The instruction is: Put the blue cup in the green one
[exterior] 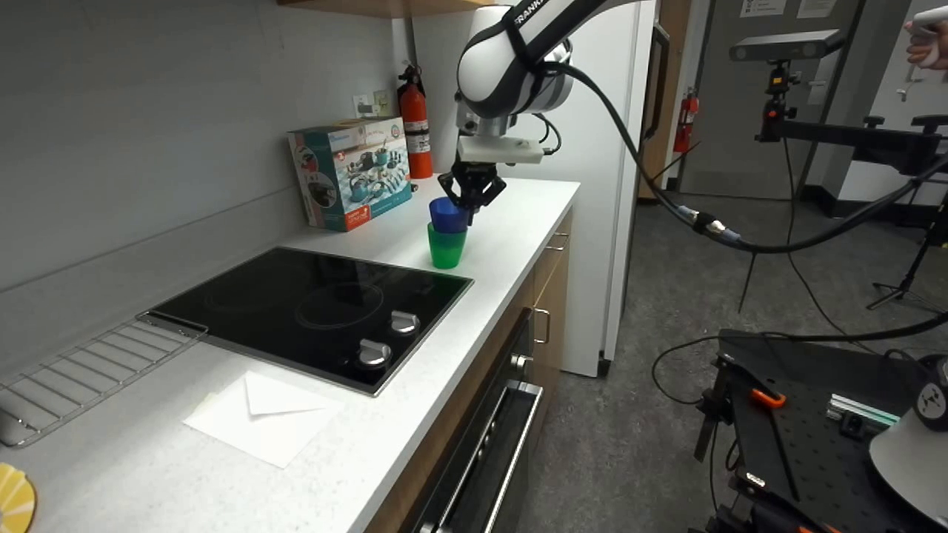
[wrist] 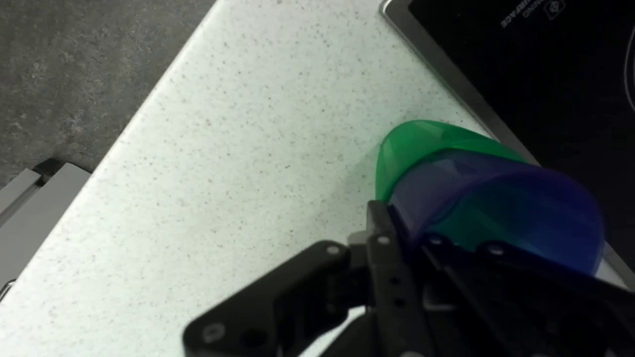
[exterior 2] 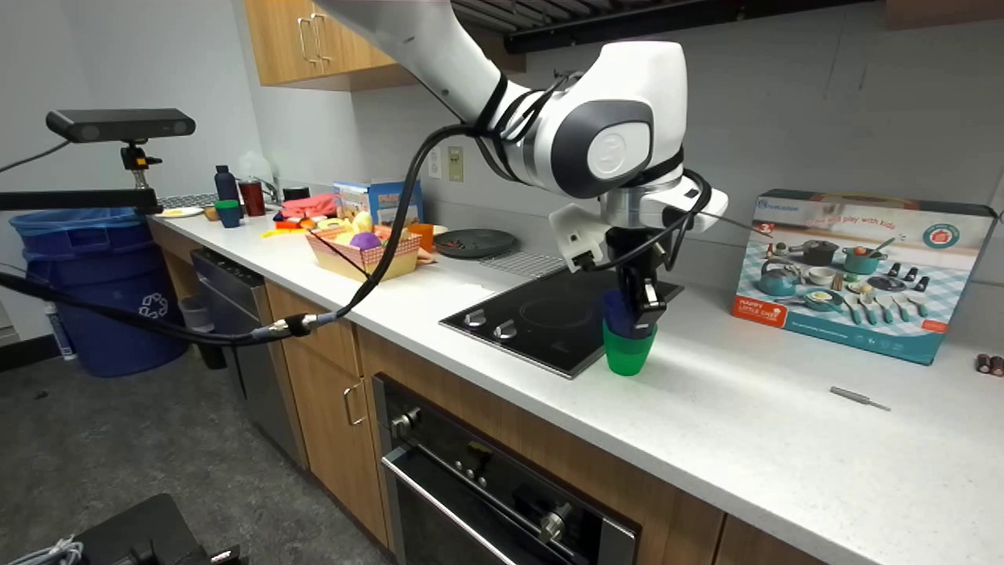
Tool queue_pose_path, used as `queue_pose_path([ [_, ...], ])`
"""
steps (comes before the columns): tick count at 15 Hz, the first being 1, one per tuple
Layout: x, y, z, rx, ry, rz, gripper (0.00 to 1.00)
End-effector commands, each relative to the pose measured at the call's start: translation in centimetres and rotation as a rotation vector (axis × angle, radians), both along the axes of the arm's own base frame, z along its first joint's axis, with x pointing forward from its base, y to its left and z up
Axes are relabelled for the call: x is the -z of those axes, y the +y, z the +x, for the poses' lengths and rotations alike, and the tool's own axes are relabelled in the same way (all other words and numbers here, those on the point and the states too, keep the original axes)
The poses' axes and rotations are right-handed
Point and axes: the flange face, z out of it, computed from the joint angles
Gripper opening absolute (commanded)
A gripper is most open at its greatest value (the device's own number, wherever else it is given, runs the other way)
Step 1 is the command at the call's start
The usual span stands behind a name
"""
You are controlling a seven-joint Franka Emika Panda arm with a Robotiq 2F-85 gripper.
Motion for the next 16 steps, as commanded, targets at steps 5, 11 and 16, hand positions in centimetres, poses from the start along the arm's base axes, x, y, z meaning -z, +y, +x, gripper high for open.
queue_pose_path([
  [5,-2.5,0.9,1.1,-0.015,0.004,0.020,0.69],
  [11,-3.4,2.2,0.9,-0.100,0.081,0.052,1.00],
  [16,-4.5,5.4,0.3,-0.224,0.117,0.048,1.00],
])
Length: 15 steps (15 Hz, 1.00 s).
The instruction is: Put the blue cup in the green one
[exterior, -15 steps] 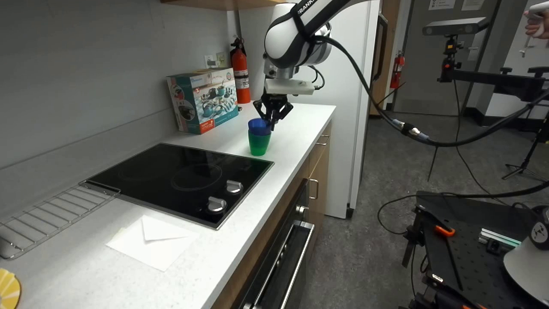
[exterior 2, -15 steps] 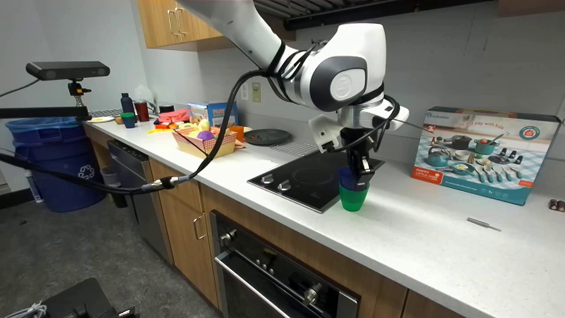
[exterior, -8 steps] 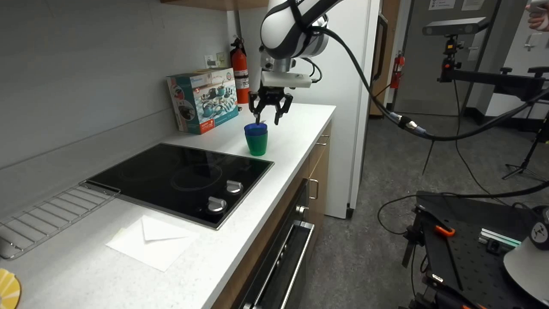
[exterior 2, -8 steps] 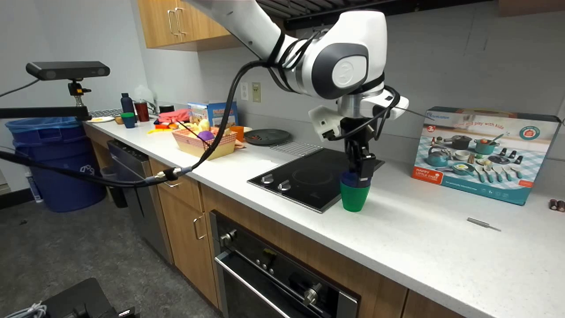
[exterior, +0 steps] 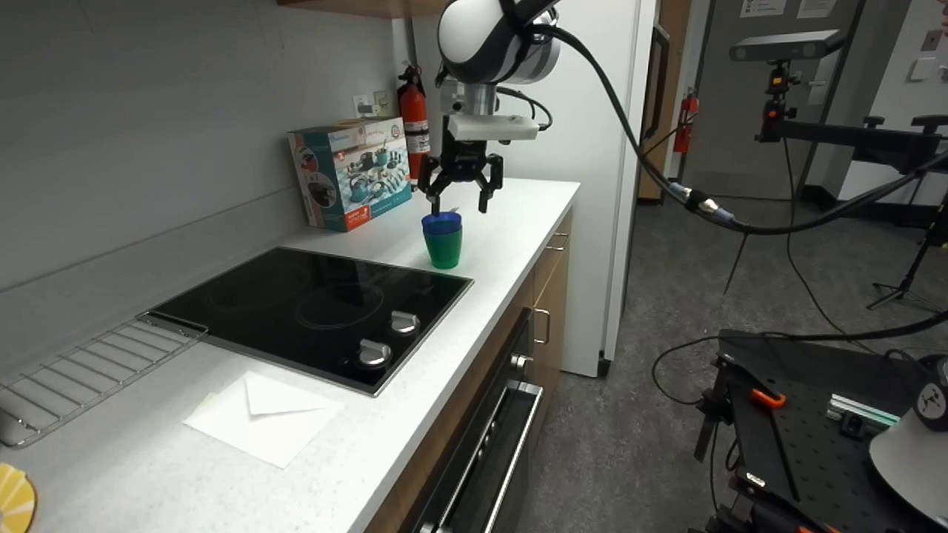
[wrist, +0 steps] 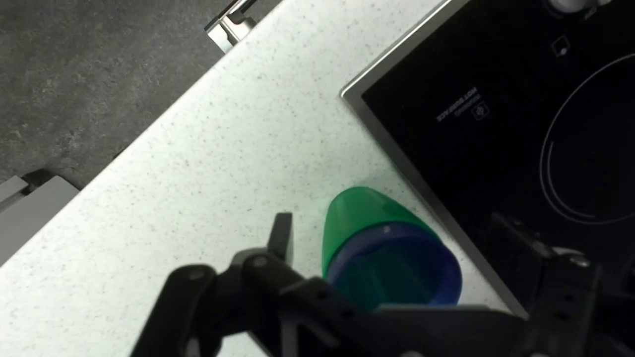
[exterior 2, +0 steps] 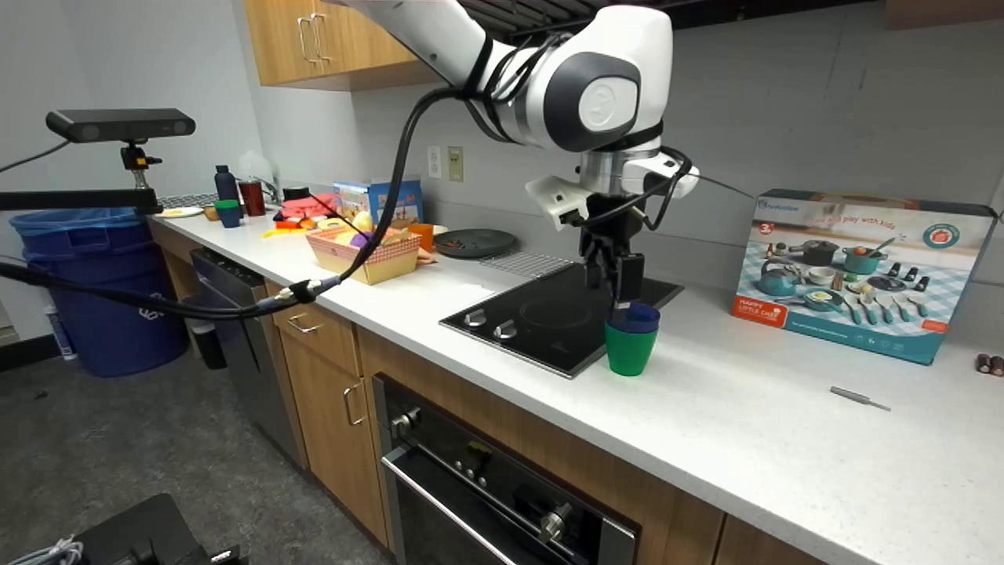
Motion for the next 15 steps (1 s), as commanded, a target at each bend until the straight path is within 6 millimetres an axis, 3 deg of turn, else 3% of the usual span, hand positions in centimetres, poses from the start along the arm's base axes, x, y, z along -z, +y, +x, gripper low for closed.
queue_pose_path([
  [1,-1.7,2.3,-0.5,-0.089,0.007,-0.003,1.00],
  [5,-1.4,5.0,-0.1,-0.161,-0.004,-0.012,1.00],
  [15,1.9,13.7,-0.3,-0.448,0.011,-0.049,1.00],
])
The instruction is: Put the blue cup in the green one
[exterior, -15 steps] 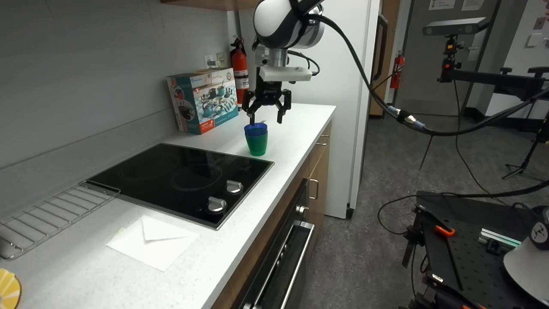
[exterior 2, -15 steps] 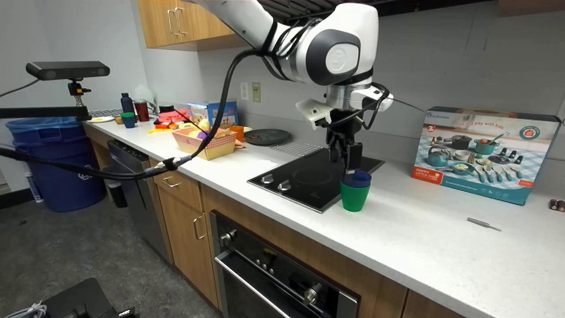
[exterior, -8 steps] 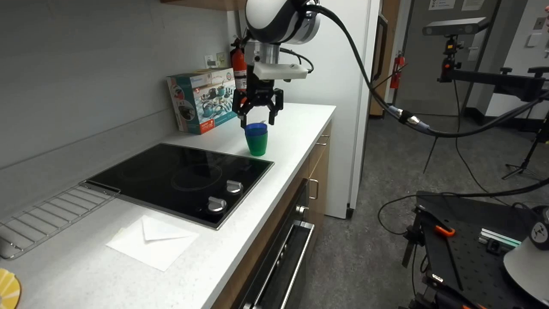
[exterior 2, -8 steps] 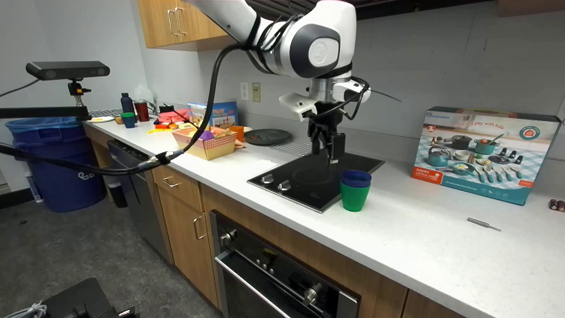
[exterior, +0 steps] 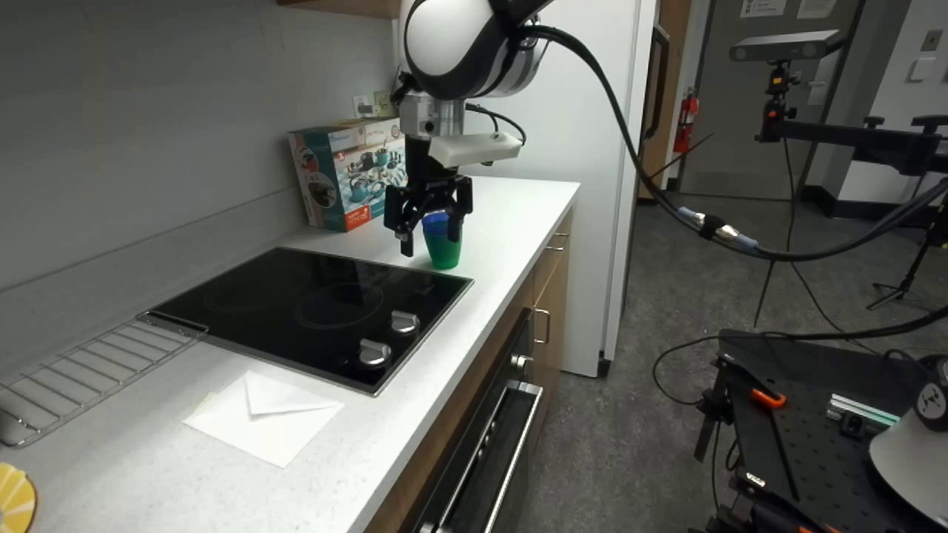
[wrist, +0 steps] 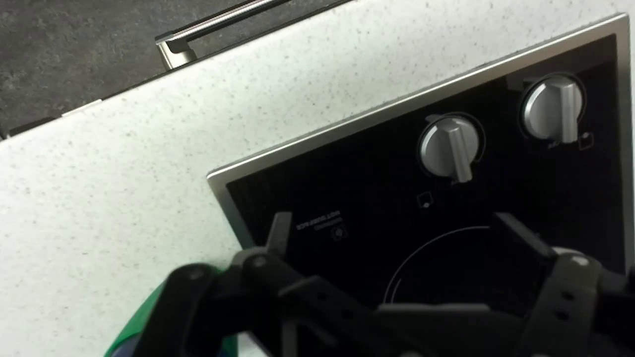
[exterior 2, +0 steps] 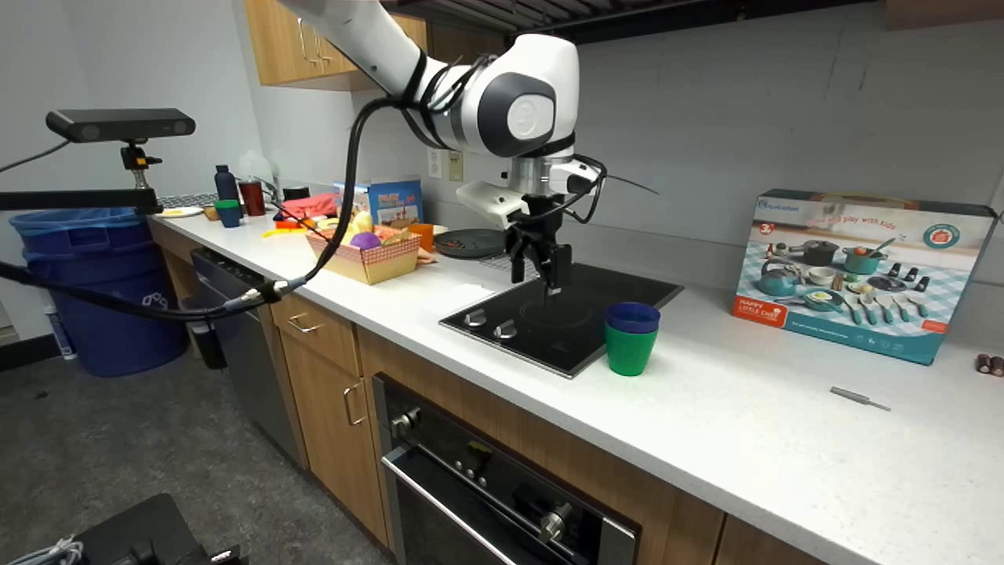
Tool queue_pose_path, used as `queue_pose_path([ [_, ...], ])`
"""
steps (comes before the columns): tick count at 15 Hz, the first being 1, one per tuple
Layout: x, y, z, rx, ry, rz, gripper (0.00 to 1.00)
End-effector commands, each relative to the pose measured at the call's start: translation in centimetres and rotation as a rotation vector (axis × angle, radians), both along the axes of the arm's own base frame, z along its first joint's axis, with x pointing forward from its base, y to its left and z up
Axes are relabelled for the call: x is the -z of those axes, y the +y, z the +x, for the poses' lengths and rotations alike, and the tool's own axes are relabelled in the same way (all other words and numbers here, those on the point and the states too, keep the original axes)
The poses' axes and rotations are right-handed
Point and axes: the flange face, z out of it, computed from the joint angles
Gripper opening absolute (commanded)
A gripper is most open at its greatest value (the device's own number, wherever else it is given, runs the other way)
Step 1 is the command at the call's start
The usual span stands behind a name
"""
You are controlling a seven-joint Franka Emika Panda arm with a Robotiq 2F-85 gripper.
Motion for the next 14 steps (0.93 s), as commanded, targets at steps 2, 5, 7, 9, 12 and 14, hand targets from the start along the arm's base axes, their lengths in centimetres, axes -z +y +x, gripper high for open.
queue_pose_path([
  [2,1.4,3.6,-0.6,-0.162,-0.008,-0.041,1.00],
  [5,2.4,5.8,-1.0,-0.237,0.003,-0.052,1.00],
  [7,2.9,7.1,-1.3,-0.276,0.010,-0.057,1.00],
  [9,3.0,8.1,-1.5,-0.290,0.016,-0.067,1.00],
  [12,3.1,8.1,-1.4,-0.271,0.026,-0.051,1.00],
  [14,3.1,8.1,-1.4,-0.272,0.026,-0.051,1.00],
])
